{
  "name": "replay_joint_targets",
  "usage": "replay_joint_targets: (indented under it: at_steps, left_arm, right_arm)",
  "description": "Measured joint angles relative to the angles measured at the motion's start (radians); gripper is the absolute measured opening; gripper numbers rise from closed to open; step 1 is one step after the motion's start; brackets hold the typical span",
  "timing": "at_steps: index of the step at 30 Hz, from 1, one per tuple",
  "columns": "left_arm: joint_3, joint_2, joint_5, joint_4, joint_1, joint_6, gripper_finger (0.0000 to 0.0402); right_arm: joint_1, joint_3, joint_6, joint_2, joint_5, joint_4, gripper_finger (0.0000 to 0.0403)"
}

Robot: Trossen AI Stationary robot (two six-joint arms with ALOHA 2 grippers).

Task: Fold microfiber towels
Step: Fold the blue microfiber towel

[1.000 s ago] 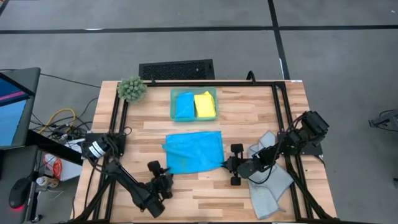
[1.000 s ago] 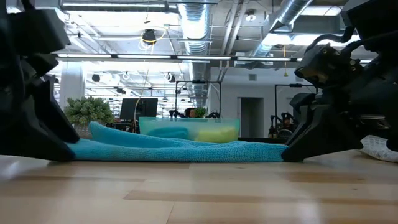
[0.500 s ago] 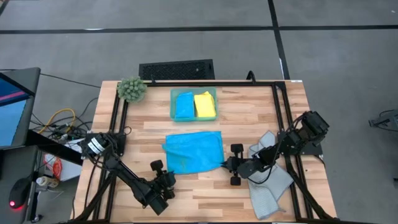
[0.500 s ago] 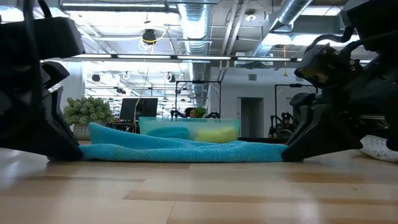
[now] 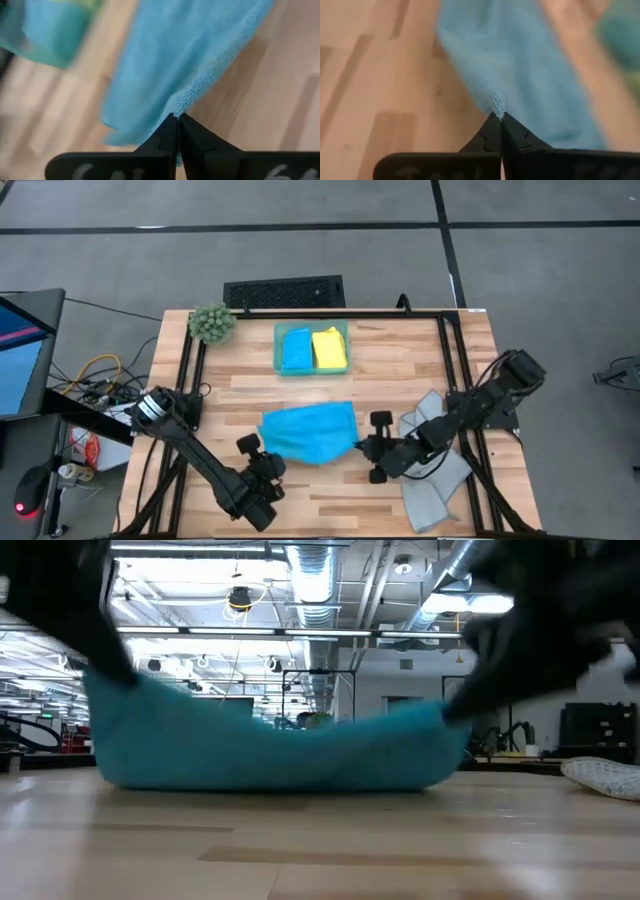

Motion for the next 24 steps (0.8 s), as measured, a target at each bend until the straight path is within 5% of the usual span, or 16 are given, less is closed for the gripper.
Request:
replay_joint_targets:
  at_steps: [7, 14, 24]
  left_arm:
    - [0.231, -0.029, -0.036, -0.379, 0.003, -0.011, 0.0000]
    - [0.277, -0.166, -0.107, -0.370, 0.063, 0.161, 0.0000]
    - [0.264, -0.277, -0.077, -0.371, 0.291, 0.412, 0.0000]
  right_arm:
    - [0.028, 0.059, 0.002, -0.267, 0.162, -0.149, 0.0006]
    - [0.011, 0.053, -0.029, -0.469, 0.231, -0.241, 0.0007]
    - [-0.144, 0.053, -0.039, -0.480, 0.155, -0.318, 0.0012]
